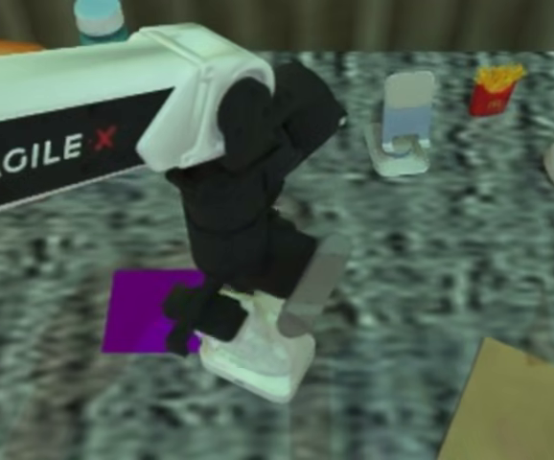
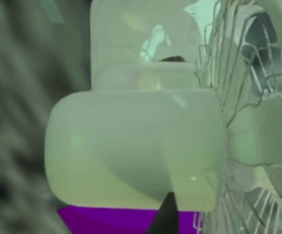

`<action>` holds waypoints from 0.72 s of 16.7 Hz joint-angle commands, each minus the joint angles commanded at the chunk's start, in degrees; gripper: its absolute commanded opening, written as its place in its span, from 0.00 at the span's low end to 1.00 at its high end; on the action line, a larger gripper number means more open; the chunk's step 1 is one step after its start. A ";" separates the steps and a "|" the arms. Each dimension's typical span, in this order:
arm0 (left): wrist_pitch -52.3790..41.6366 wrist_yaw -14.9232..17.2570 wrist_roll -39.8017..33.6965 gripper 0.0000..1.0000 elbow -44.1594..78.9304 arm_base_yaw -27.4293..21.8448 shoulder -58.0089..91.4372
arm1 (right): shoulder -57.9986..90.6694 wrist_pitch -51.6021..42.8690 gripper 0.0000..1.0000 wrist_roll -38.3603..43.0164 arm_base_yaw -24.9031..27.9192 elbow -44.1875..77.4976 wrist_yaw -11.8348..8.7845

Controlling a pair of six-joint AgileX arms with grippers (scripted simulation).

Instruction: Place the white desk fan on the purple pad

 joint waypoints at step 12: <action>0.00 0.00 0.00 0.00 0.00 0.00 0.00 | 0.00 0.00 1.00 0.00 0.00 0.00 0.00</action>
